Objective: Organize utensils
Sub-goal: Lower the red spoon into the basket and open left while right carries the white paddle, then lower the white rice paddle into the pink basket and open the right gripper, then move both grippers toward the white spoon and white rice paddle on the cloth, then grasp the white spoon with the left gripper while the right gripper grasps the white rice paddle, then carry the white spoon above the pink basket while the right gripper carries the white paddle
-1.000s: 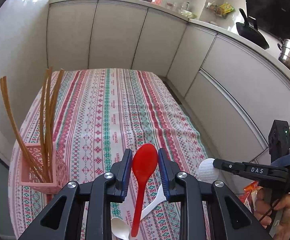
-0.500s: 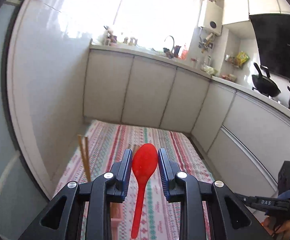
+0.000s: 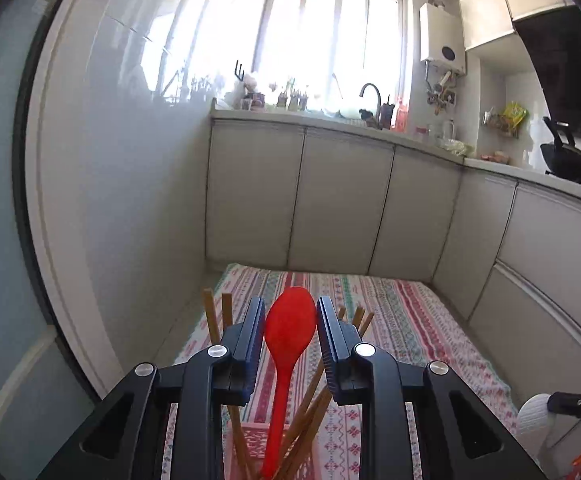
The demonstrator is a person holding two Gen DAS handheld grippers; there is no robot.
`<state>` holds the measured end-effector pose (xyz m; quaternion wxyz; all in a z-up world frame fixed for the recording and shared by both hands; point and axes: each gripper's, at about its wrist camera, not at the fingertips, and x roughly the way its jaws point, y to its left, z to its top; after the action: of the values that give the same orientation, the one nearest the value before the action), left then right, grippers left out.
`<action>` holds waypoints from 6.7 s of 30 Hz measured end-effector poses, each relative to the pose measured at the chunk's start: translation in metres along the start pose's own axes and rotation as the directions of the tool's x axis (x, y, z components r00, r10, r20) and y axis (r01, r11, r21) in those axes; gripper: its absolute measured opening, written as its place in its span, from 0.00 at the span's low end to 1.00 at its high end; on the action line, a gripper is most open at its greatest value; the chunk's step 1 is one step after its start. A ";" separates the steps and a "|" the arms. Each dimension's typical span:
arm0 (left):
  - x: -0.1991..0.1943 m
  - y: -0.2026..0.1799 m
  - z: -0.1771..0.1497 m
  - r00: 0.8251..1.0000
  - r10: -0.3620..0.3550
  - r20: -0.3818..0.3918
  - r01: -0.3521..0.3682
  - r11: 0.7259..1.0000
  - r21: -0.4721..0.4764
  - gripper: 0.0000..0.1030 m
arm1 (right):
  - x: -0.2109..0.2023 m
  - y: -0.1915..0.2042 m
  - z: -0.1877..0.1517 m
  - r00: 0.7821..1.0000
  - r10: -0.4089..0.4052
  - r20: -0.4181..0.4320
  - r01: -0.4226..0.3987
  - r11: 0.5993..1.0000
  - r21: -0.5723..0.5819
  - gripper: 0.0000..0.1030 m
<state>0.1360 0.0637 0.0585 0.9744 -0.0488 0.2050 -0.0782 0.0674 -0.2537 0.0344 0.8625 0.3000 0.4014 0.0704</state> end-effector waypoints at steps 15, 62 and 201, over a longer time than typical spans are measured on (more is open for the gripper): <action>0.011 0.001 -0.014 0.984 -0.008 -0.179 0.015 0.999 0.034 0.62 | 0.015 0.018 0.002 0.993 0.113 0.019 -0.113 0.994 -0.002 0.03; 0.010 0.078 -0.053 0.850 0.048 -0.525 -0.084 0.995 -0.044 0.73 | 0.143 0.134 -0.044 0.968 0.214 0.129 -0.202 0.974 -0.102 0.09; -0.063 0.005 0.016 0.995 0.053 -0.087 -0.053 0.999 0.002 0.02 | -0.001 0.020 -0.004 0.996 0.013 -0.093 -0.020 0.996 -0.082 0.02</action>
<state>0.0864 0.0804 0.0968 0.9663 -0.0399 0.2484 -0.0546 0.0663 -0.2356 0.0444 0.8541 0.2639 0.4350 0.1077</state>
